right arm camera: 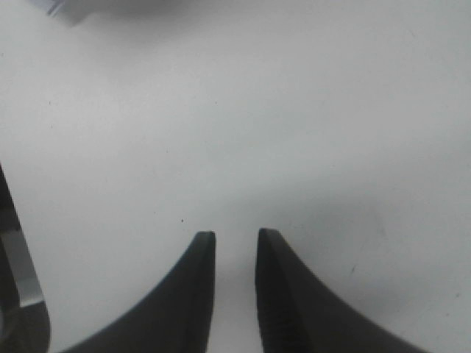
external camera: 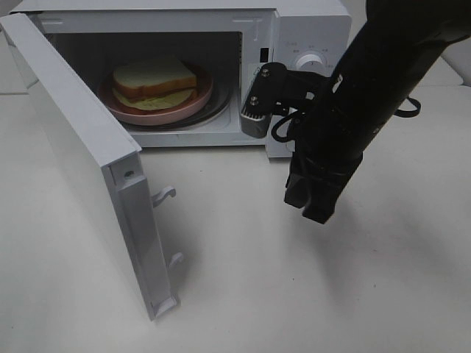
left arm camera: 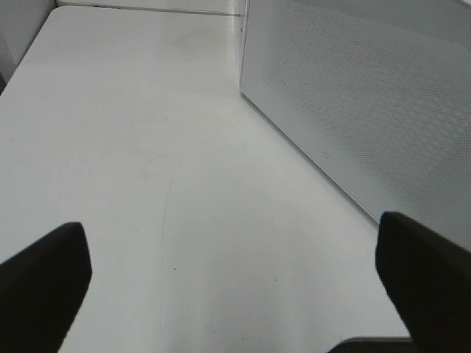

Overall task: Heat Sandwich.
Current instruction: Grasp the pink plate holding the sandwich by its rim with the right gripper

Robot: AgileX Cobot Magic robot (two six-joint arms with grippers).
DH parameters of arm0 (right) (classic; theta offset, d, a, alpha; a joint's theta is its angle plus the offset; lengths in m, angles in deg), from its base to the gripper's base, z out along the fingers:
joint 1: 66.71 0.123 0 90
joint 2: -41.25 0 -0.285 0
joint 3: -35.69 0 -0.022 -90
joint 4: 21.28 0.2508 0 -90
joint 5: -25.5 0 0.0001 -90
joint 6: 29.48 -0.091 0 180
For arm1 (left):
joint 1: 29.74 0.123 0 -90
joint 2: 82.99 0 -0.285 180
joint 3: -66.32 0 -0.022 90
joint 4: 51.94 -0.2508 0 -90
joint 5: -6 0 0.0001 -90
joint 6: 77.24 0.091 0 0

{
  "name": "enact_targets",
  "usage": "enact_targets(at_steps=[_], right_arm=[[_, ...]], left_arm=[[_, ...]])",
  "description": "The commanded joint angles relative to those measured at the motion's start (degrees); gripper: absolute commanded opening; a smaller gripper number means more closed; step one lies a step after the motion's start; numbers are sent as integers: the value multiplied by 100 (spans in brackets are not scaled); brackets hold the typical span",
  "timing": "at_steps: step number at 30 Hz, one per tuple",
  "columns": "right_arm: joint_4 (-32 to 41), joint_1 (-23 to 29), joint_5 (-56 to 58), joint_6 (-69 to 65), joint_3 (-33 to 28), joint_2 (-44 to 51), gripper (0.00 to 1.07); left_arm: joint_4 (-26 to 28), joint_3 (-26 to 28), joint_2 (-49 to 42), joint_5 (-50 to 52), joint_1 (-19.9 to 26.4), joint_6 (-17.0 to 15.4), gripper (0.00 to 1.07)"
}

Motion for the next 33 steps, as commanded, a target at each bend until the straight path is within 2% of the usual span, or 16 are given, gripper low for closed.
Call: enact_targets(at_steps=[1, 3, 4, 5, 7, 8, 9, 10, 12, 13, 14, 17, 26, 33], right_arm=[[-17, -6, 74, 1003, 17, 57, 26], [-86, -6, 63, 1432, 17, 57, 31], [-126, -6, 57, 1490, 17, 57, 39], [-126, -6, 57, 1490, 17, 57, 39], [-229, -6, 23, 1530, 17, 57, 49], [-350, -6, -23, 1518, 17, 57, 60], [-378, -6, -63, 1495, 17, 57, 65], [-378, -6, -63, 1495, 17, 57, 65], [-390, -6, -97, 1306, 17, 57, 80], [-424, -6, -86, 1197, 17, 57, 92], [-424, -6, -74, 1192, 17, 57, 96], [-424, -6, -74, 1197, 17, 57, 101], [-470, -6, -74, 1255, 17, 57, 99], [-476, -6, -97, 2166, 17, 57, 97]], left_arm=[[46, 6, -29, 74, 11, -6, 98], [46, 6, -29, 74, 11, -6, 98], [46, 6, -29, 74, 11, -6, 98], [46, 6, -29, 74, 11, -6, 98], [46, 6, -29, 74, 11, -6, 98], [46, 6, -29, 74, 11, -6, 98], [46, 6, -29, 74, 11, -6, 98], [46, 6, -29, 74, 11, -6, 98], [46, 6, -29, 74, 11, -6, 98], [46, 6, -29, 74, 11, -6, 98], [46, 6, -29, 74, 11, -6, 98], [46, 6, -29, 74, 11, -6, 98], [46, 6, -29, 74, 11, -6, 98], [46, 6, -29, 74, 11, -6, 98]])
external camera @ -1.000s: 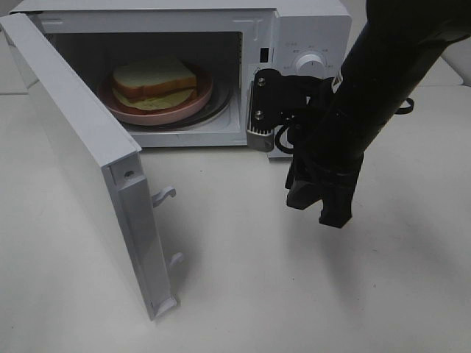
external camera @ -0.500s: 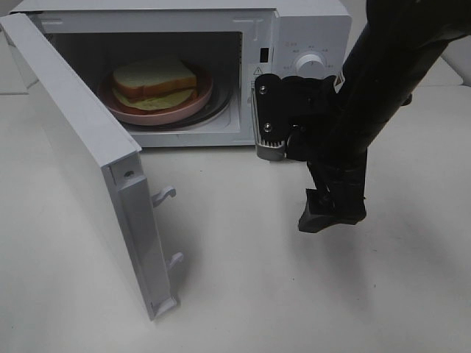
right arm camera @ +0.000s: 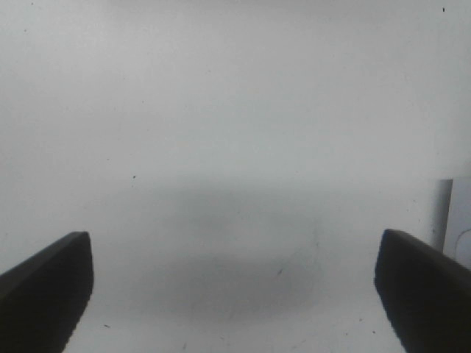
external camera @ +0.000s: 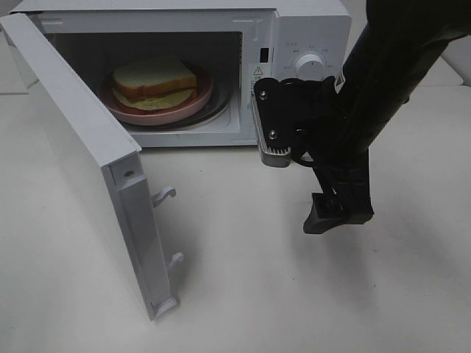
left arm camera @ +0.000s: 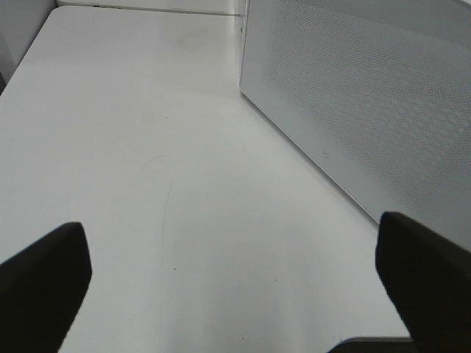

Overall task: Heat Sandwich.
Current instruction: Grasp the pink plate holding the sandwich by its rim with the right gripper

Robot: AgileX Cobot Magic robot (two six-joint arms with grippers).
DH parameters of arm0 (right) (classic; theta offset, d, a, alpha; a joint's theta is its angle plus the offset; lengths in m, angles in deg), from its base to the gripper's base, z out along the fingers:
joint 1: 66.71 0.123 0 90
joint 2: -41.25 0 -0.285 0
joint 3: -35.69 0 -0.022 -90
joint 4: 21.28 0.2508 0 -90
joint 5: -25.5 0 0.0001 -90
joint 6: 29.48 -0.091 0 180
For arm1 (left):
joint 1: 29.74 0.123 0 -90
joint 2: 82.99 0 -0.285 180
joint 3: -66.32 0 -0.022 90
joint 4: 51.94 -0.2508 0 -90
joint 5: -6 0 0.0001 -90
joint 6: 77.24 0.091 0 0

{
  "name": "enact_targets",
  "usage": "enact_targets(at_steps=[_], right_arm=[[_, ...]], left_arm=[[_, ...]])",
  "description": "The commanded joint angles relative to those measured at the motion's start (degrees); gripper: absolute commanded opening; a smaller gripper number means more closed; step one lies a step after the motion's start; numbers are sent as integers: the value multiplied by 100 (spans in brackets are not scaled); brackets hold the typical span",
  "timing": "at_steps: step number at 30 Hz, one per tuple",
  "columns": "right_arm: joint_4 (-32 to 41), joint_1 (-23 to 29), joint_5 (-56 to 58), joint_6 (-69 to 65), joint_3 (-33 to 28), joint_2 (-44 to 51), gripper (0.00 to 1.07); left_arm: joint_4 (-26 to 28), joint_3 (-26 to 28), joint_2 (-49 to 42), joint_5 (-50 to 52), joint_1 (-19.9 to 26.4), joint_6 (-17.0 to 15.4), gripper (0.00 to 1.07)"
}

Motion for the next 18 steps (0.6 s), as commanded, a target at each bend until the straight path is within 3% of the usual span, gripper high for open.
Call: enact_targets(at_steps=[1, 18], right_arm=[[-34, -6, -34, 470, 17, 52, 97], [-1043, 160, -900, 659, 361, -103, 95]], left_arm=[[46, 6, -29, 74, 11, -6, 98], [46, 6, -29, 74, 11, -6, 98]])
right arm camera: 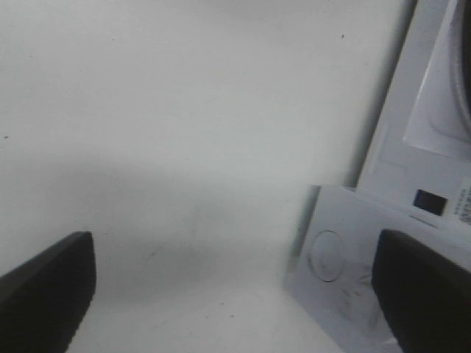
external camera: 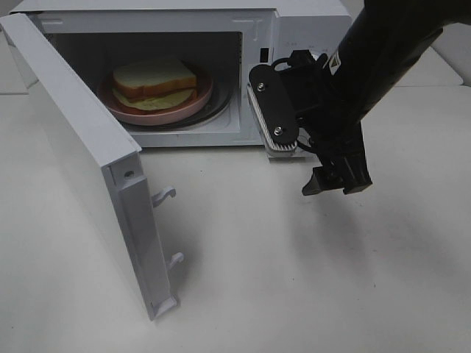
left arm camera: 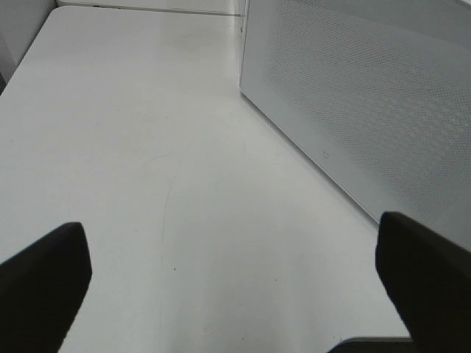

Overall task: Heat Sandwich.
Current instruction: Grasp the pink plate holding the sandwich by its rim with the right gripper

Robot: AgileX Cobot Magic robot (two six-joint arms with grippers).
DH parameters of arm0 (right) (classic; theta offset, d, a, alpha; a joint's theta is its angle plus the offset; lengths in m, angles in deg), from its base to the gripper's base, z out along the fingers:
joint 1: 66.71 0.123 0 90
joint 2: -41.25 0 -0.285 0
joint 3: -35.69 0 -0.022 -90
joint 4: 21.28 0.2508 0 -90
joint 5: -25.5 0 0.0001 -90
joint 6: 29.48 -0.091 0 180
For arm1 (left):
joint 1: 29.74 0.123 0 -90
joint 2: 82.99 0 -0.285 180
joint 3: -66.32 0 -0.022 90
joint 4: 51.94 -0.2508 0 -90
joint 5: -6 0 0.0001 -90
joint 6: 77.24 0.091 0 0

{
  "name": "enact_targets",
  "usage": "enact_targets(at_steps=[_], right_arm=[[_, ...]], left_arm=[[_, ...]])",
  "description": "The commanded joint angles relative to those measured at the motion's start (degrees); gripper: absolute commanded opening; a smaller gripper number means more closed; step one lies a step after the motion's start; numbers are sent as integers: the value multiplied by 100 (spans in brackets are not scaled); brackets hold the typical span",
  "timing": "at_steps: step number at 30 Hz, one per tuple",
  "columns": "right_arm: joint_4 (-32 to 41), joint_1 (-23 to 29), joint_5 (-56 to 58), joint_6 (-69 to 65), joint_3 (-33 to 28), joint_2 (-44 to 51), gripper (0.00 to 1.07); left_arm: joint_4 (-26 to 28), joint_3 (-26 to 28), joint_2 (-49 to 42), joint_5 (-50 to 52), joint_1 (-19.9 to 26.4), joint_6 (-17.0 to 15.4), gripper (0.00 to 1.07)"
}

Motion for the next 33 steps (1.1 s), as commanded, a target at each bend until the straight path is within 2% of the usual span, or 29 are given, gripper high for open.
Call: enact_targets(at_steps=[1, 17, 33], right_arm=[[-172, 86, -143, 46, 115, -74, 95], [-201, 458, -596, 74, 756, -647, 92], [-298, 539, -1100, 74, 1392, -1226, 90]], left_arm=[[46, 6, -29, 74, 11, -6, 98], [46, 6, -29, 74, 11, -6, 98], [46, 6, -29, 74, 11, -6, 98]])
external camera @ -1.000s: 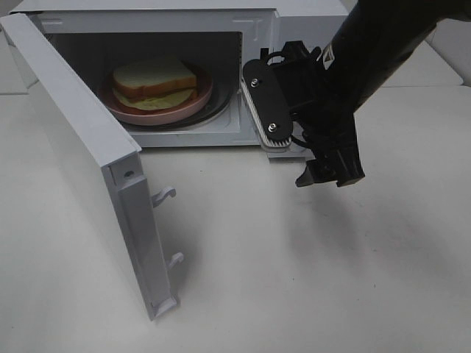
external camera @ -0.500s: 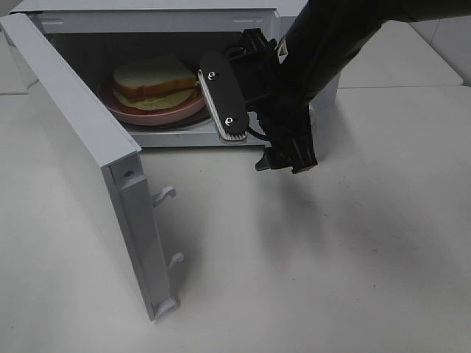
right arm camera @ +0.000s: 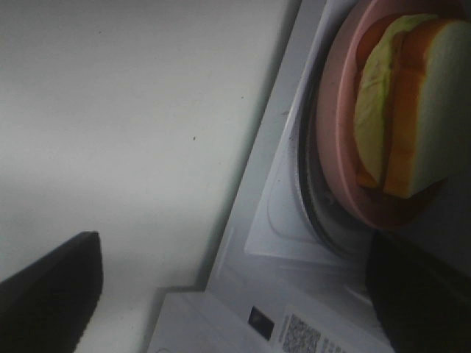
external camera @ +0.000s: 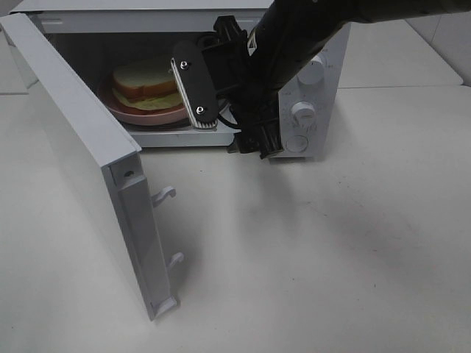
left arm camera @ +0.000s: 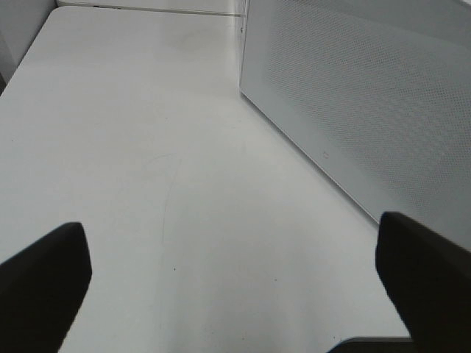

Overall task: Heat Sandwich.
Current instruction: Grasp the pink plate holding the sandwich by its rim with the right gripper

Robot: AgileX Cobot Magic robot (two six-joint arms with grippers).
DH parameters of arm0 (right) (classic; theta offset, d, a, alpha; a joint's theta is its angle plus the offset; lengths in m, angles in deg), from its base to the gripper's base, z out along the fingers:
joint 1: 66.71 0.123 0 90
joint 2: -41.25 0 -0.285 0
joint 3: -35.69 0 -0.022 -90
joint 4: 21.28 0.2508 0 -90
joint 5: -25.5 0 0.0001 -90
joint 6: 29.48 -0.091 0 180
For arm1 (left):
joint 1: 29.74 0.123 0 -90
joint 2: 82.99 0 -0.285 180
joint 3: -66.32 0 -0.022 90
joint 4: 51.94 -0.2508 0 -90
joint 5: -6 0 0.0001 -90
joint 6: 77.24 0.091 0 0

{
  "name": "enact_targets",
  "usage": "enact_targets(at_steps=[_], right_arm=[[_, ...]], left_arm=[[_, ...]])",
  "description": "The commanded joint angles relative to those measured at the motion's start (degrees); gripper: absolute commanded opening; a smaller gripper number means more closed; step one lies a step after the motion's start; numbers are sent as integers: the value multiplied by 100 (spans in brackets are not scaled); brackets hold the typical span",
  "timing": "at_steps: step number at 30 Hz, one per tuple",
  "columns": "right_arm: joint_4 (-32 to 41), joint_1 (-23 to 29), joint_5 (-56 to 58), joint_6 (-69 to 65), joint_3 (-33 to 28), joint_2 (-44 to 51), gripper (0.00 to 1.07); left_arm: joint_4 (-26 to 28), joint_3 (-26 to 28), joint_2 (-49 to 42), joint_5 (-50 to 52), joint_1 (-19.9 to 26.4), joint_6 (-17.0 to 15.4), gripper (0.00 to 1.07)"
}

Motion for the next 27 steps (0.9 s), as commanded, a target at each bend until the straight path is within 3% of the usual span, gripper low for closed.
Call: enact_targets(at_steps=[1, 27], right_arm=[[-63, 52, -103, 40, 264, -246, 90], [-40, 52, -17, -458, 1914, -1816, 88]], left_arm=[[46, 6, -29, 74, 11, -6, 98], [46, 6, -29, 74, 11, -6, 98]])
